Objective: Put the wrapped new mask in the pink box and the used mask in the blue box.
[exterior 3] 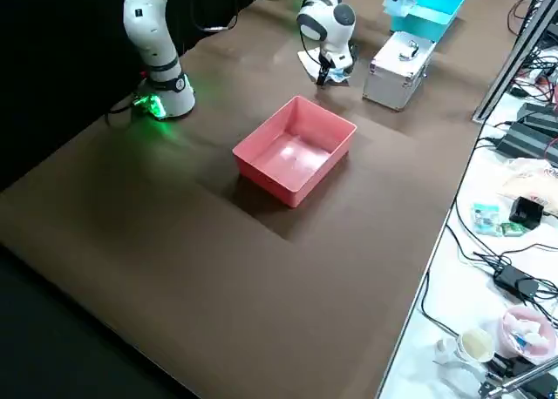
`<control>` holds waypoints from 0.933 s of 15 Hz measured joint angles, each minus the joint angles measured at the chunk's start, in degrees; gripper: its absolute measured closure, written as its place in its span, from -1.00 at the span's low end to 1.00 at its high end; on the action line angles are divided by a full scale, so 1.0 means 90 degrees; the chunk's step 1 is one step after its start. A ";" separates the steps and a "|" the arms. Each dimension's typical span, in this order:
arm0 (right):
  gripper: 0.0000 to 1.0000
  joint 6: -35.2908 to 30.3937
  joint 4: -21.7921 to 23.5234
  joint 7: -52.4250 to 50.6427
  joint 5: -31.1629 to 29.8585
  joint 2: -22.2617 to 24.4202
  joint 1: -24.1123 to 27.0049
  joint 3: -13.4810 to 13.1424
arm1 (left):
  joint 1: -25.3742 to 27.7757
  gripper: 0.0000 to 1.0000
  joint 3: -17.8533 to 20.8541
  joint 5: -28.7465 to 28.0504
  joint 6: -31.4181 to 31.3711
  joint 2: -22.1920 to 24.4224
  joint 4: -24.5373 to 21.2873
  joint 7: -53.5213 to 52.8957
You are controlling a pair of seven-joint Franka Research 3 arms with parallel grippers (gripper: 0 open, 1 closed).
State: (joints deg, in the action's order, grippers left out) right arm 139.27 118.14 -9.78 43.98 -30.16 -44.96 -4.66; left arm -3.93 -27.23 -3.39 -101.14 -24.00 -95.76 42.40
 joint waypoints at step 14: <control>0.74 -0.0566 -0.0080 -0.0086 0.0003 0.0016 -0.0006 -0.0086 | 0.2028 0.93 0.0088 -0.1432 -0.0327 -0.0625 0.0230 -0.3220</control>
State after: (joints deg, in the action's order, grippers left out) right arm 134.18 117.43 -10.55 44.01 -30.02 -45.02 -5.43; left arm 14.32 -26.44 -16.28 -104.08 -29.62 -93.68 13.41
